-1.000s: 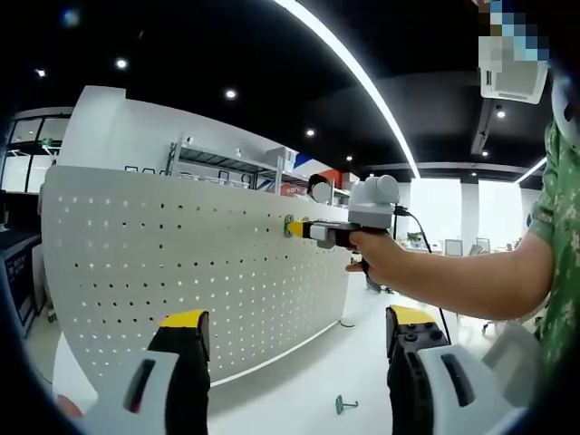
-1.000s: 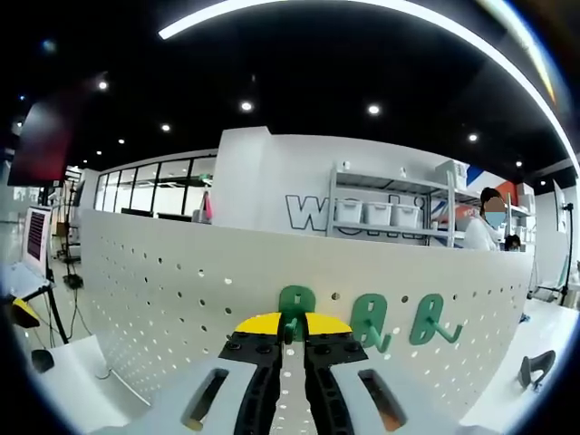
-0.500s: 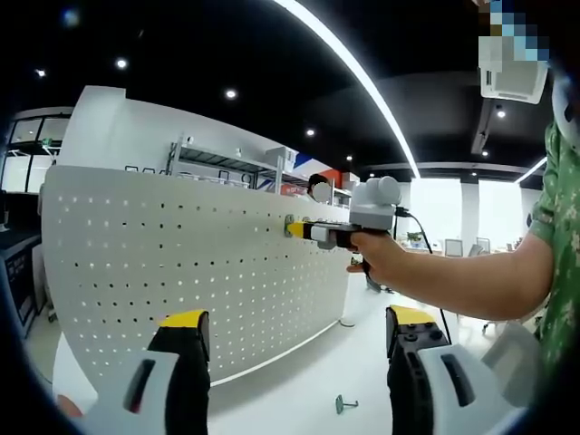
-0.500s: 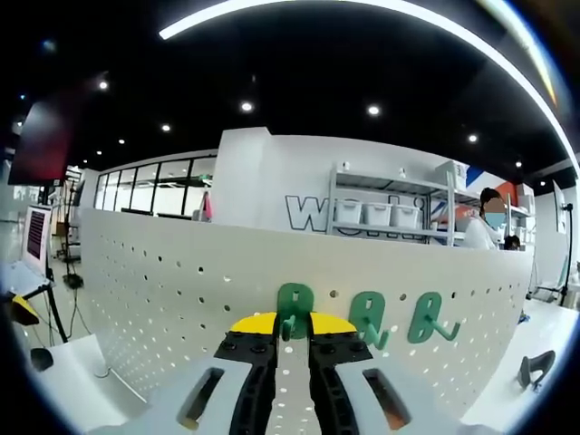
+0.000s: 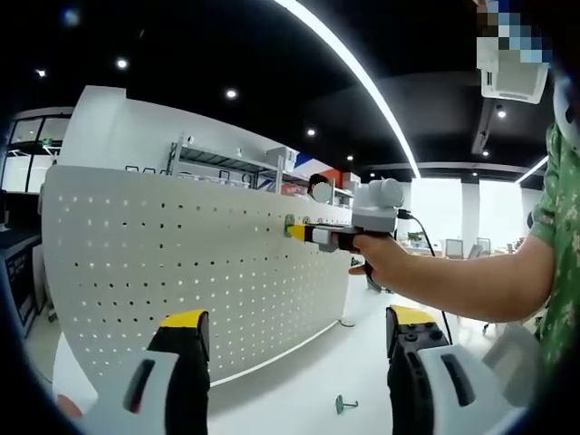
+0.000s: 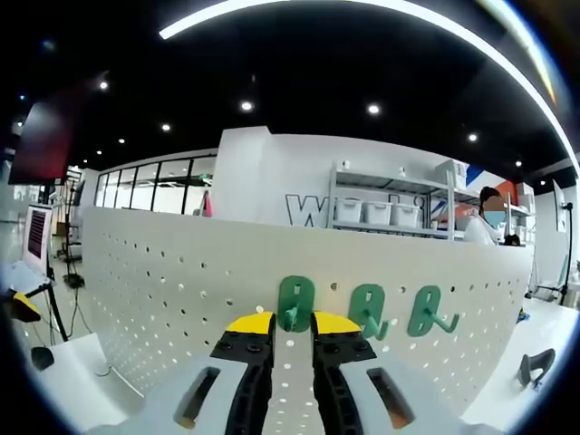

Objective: Insert the hook assembly into the mounting plate slot until the hook locks in place.

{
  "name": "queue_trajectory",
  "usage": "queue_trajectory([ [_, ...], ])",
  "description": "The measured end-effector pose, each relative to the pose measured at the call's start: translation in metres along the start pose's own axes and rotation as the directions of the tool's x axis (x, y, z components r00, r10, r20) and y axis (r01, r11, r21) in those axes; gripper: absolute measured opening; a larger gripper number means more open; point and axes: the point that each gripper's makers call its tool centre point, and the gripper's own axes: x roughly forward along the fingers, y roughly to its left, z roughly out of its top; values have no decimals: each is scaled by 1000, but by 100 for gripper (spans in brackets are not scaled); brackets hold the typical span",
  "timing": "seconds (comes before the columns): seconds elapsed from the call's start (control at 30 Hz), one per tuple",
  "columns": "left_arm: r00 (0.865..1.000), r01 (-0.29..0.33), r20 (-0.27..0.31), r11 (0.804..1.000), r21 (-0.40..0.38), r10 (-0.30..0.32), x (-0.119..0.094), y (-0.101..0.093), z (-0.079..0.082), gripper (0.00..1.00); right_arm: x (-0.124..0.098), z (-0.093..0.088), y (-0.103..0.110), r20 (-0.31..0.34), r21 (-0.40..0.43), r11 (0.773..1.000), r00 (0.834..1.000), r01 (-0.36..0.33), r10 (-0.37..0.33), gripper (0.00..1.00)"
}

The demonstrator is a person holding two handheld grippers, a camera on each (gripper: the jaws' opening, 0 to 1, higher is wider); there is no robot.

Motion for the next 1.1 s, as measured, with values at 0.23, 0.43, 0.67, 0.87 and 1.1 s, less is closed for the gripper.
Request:
queue_trajectory([
  [0.23, 1000, -3, -5, 1000, 0, 3, 0, 1, -2, 82, -1, 1, 0, 4, -2, 1000, 1000, -1, 1, 16],
  [0.43, 1000, -6, -5, 1000, 0, 6, 0, 2, -2, 83, -4, -1, 0, 3, -2, 1000, 1000, 0, 0, 16],
  [0.67, 1000, -4, -7, 1000, 1, 4, 1, 0, -2, 84, -9, -3, 0, 0, -1, 1000, 1000, 0, 0, 17],
  [0.87, 1000, -1, -9, 1000, 1, 1, 1, -2, -2, 84, -15, -4, 1, 1, 1, 1000, 1000, -3, 3, 17],
  [1.1, 1000, 0, -10, 1000, 3, 0, 1, -4, -1, 85, -22, -5, 4, 1, -3, 1000, 1000, -11, 11, 18],
])
